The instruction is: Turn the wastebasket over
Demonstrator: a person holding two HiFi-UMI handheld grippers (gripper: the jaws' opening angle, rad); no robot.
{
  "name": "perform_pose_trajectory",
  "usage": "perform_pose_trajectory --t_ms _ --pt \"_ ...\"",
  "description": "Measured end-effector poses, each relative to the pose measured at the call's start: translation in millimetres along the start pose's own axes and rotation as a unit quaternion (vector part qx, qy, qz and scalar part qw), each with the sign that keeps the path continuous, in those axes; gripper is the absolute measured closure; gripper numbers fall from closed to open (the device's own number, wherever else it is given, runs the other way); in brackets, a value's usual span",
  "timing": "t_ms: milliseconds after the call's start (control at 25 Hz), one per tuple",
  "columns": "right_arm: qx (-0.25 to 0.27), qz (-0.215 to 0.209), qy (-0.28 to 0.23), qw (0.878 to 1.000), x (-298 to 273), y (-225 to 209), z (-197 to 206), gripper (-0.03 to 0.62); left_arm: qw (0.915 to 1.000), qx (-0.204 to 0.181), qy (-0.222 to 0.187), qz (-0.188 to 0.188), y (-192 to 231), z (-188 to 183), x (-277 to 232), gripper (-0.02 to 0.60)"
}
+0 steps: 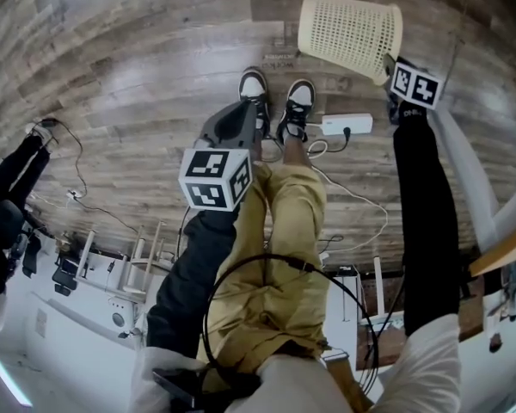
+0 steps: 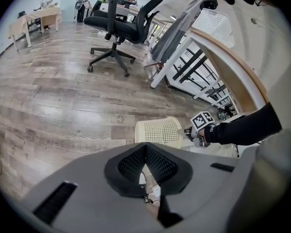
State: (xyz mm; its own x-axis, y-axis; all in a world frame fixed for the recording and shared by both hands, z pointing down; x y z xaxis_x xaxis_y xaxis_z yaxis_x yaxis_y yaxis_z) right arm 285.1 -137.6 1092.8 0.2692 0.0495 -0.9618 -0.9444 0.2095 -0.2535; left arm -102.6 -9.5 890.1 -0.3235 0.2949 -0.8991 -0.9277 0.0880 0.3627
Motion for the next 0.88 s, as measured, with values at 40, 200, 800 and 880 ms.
perform_pose_trajectory --t_ms 40,200,800,880 --pt "0.0 -0.001 0.0 1.0 2 2 0 0.508 1.0 -0.001 0.001 -0.001 0 1 1 0.58" --pt "0.04 -0.016 -0.008 0.999 16 30 -5 0.534 1.0 -0.004 -0.001 -0.005 0 0 9 0.58" --pt "0.396 0.044 -0.026 0.917 18 198 20 0.533 0.9994 -0.033 -0.01 -0.006 -5 5 24 0.58" --pt "0.385 0.006 -0.008 0.923 9 211 34 0.533 0.9994 -0.032 -0.006 -0.009 -1 10 27 0.58"
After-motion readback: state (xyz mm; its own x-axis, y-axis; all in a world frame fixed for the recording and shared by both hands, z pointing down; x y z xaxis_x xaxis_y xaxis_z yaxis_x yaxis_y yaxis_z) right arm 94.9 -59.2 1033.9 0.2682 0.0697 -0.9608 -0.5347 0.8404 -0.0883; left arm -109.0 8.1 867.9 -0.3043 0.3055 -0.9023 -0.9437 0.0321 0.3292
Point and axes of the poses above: the fingertips, and each gripper's own axes: x backward along the fingers, y to its left, z out of its underside, the point moved 10 cm from there along x, backward along the fingers, and after that the axes turned 3 degrees about -z, right-handed, at the moved point
